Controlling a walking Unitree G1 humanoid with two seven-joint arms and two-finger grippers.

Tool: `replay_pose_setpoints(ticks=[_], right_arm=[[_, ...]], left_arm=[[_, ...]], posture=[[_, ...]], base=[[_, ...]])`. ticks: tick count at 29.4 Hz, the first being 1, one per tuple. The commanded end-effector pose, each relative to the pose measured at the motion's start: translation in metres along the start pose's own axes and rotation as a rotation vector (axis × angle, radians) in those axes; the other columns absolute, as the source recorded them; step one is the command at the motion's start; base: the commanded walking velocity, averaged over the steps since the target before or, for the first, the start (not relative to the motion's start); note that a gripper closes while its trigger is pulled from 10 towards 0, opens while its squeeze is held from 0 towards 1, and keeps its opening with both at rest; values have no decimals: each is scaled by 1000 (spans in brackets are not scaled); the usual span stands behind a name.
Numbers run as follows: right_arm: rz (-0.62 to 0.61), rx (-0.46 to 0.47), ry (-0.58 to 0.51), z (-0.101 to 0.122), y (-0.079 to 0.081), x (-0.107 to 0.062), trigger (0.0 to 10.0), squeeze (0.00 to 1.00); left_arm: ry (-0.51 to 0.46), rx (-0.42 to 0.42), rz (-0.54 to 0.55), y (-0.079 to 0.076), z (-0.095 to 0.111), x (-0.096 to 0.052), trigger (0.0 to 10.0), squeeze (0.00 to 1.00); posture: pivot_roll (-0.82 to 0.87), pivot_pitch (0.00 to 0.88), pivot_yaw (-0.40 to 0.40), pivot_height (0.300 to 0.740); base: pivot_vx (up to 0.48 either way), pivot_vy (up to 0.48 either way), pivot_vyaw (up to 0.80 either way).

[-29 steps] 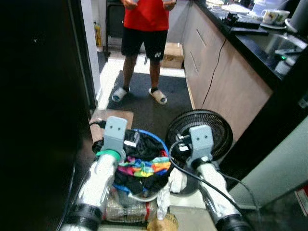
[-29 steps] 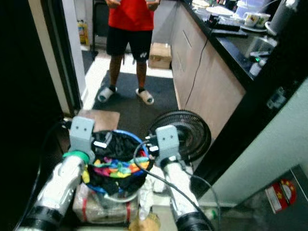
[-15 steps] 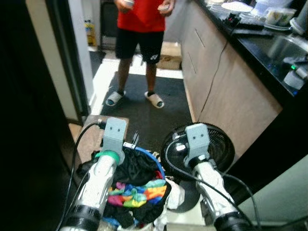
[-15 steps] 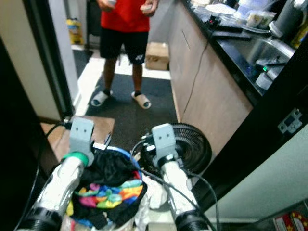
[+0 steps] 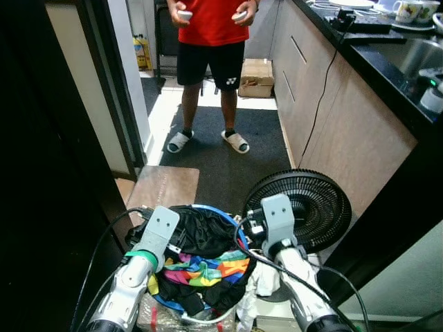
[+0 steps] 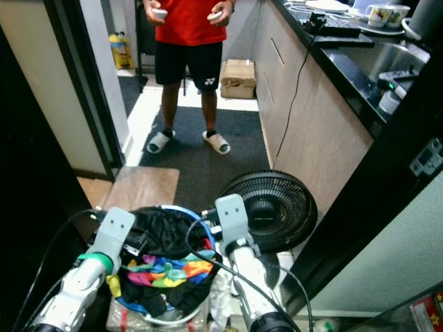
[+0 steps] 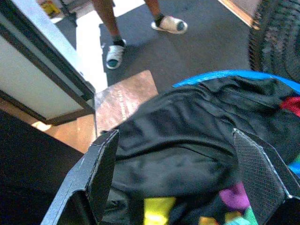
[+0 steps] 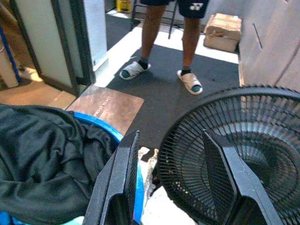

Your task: Clothes washing

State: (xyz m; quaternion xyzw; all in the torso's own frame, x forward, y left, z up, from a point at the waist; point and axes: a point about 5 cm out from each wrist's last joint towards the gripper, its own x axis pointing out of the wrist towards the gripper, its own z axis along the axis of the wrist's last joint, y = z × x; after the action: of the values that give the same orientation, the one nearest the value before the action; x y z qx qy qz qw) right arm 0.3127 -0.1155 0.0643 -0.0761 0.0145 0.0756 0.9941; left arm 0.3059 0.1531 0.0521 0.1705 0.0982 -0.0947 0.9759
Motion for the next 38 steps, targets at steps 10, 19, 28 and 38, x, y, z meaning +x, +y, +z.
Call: replay_pose_setpoints(ticks=[10,19,28,38], right_arm=[[-20,58,10,-8,5,-7,10000,0],[120,47,-39,11,27,7,10000,0],[195,38,12,1,41,5,10000,0],[144,40,22,-5,27,-1,10000,0]], left_arm=[[-24,29,-49,-6,9,8,10000,0],[-22,-43,55,8,11,10,10000,0],[-4,-42,121,24,4,5,10000,0],[20,-21,78,15,-3,-4,10000,0]], posture=[[31,0,127,740],[60,59,56,740],[85,106,31,740],[79,238,63,740]], base=[[0,0,0],[0,0,0],[0,0,0],[0,0,0]])
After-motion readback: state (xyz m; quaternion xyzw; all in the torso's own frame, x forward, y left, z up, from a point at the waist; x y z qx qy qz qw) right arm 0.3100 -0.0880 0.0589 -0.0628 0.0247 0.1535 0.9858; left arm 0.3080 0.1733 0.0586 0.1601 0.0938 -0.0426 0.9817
